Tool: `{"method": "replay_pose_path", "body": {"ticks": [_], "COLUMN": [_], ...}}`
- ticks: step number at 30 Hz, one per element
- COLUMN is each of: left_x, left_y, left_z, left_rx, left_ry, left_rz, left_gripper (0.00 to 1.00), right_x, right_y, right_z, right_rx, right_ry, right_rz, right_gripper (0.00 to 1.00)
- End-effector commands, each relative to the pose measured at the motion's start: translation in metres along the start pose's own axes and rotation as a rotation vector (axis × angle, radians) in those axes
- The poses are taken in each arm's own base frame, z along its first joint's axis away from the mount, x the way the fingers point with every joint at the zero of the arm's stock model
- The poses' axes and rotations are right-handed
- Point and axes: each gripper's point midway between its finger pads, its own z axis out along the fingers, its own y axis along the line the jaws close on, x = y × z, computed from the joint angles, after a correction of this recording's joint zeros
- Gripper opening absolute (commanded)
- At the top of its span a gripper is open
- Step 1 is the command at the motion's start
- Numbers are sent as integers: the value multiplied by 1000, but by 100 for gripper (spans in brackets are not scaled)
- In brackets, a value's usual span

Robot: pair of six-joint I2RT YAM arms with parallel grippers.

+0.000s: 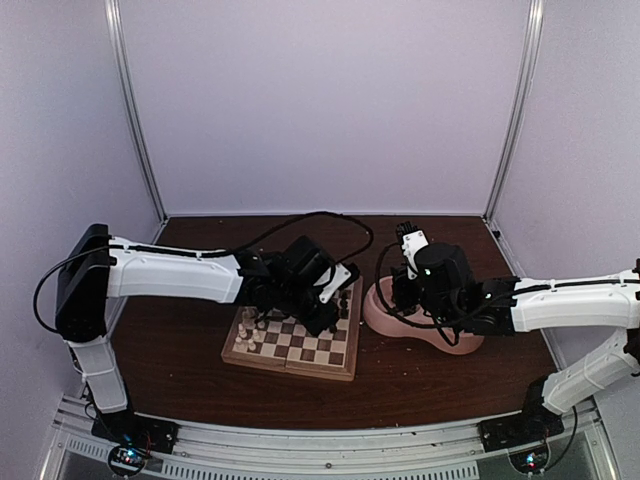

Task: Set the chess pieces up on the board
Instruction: Pick up the king from the chessboard, then place the king at e8.

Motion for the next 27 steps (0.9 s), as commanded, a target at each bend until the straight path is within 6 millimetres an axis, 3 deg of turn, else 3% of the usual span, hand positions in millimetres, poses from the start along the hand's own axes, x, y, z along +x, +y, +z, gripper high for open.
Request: {"method": "replay_pose_path", "body": {"ticks": [1, 9, 27], "left_x": [-24, -33, -33], "left_y": [-1, 0, 6], "left_z": [-2, 13, 29], "left_rx": [-12, -30, -61], "left_ry": [-66, -78, -68], "left_rz": [19, 37, 58], "left_gripper": [17, 16, 15], "right_x": [-6, -7, -7], "right_y": [-8, -8, -7], "right_z": [-2, -2, -2], "right_rx": [31, 29, 23], "right_ry": [-26, -28, -32], "right_rz": [20, 25, 32], "right_gripper": [23, 24, 24]}}
